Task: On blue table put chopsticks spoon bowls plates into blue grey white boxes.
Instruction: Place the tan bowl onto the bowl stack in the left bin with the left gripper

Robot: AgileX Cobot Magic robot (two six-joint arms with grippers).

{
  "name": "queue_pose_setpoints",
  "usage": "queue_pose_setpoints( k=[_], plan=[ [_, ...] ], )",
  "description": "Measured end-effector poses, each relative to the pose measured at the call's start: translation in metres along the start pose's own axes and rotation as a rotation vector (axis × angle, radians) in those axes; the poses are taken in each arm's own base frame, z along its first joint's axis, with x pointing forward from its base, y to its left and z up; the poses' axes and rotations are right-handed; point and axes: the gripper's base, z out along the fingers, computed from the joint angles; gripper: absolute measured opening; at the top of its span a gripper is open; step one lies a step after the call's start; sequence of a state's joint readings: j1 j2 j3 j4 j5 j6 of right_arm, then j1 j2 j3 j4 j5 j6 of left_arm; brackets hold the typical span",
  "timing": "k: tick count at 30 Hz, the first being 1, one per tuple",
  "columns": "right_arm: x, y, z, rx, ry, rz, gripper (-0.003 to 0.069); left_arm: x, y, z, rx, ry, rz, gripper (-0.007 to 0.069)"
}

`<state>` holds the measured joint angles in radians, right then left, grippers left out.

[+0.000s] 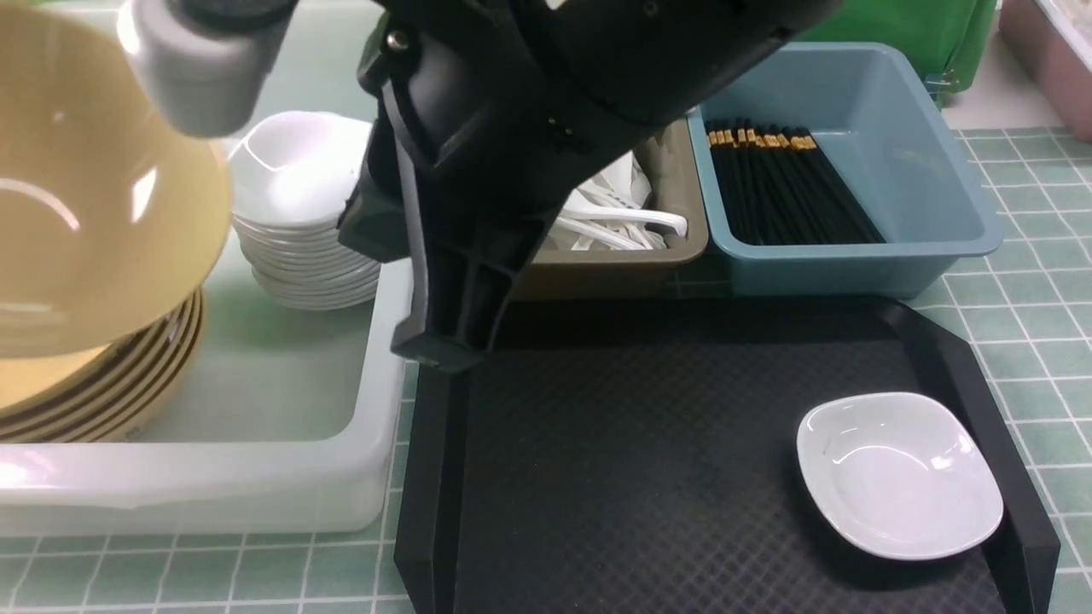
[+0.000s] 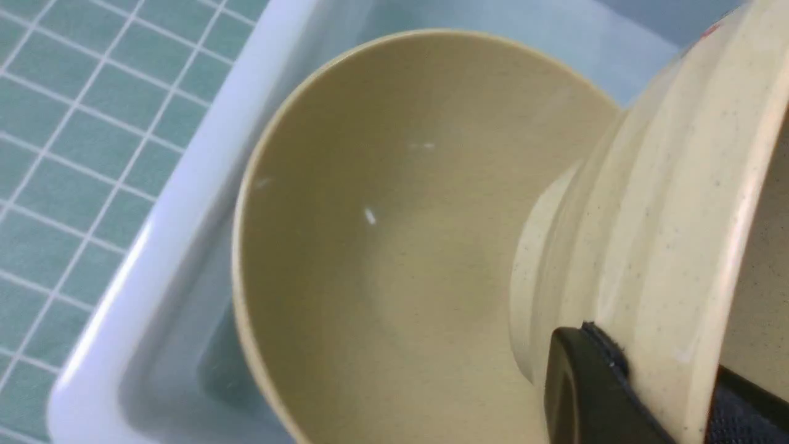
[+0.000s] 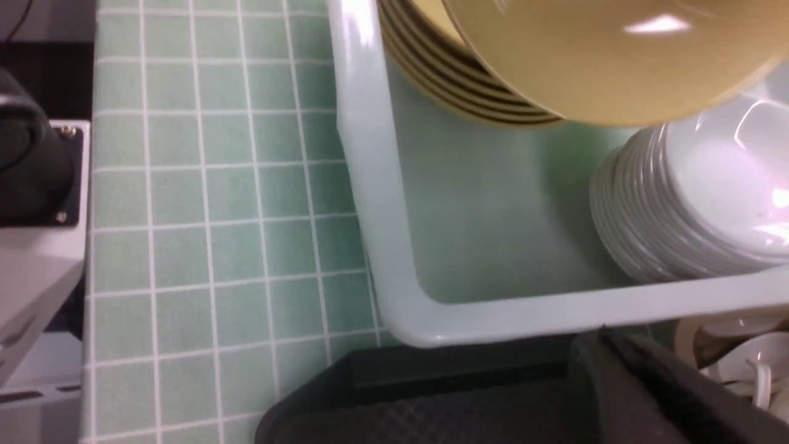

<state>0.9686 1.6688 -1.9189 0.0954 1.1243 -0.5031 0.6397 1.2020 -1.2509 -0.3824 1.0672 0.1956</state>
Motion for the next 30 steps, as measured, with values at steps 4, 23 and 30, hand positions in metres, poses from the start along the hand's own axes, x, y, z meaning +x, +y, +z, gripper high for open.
queue_pose_setpoints(
  k=[4,23,30],
  plan=[
    [0.000,0.000,0.000,-0.001,0.002,-0.023,0.0036,-0.007,0.013,0.025,-0.049,0.035,-0.026,0.0006],
    [0.004,-0.002,-0.001,0.015,0.049,-0.067,0.0041,-0.015,0.036,0.062,-0.155,0.138,-0.011,0.0521],
    [0.017,-0.014,-0.003,0.062,0.145,0.005,0.0046,-0.034,-0.032,-0.001,-0.093,0.006,0.186,0.0583]
  ],
)
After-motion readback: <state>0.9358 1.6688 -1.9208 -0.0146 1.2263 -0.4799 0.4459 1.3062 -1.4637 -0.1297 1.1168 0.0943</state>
